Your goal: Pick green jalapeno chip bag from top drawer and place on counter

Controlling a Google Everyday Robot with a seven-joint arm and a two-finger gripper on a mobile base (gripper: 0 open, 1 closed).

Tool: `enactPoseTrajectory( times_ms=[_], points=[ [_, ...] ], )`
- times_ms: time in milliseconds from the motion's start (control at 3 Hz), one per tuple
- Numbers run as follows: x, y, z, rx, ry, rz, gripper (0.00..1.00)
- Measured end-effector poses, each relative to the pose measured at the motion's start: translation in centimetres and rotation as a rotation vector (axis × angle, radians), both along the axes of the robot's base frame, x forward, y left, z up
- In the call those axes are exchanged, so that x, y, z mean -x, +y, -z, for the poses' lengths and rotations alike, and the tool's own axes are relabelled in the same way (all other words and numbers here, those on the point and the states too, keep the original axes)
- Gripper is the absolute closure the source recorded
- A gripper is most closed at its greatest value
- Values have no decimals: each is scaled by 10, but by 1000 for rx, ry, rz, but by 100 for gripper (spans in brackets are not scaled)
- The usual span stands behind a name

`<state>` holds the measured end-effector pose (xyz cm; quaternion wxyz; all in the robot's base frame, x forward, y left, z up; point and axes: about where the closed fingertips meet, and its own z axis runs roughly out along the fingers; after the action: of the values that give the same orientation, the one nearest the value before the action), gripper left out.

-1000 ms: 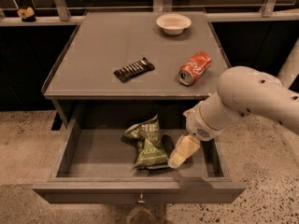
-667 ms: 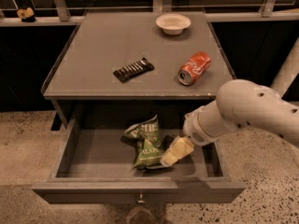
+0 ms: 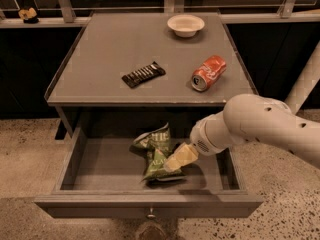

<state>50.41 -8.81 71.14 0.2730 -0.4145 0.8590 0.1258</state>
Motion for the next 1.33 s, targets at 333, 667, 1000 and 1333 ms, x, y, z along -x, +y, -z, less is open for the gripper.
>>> enactPoseTrajectory(
  times_ms=[333,667,1000,1333],
  points=[
    [-3,1,3,5,2,0,0],
    [-10,16,22,3,29,-4,0],
    [-14,36,45,2,65,-1,0],
    [-15,55,63,1,92,4,0]
  ],
)
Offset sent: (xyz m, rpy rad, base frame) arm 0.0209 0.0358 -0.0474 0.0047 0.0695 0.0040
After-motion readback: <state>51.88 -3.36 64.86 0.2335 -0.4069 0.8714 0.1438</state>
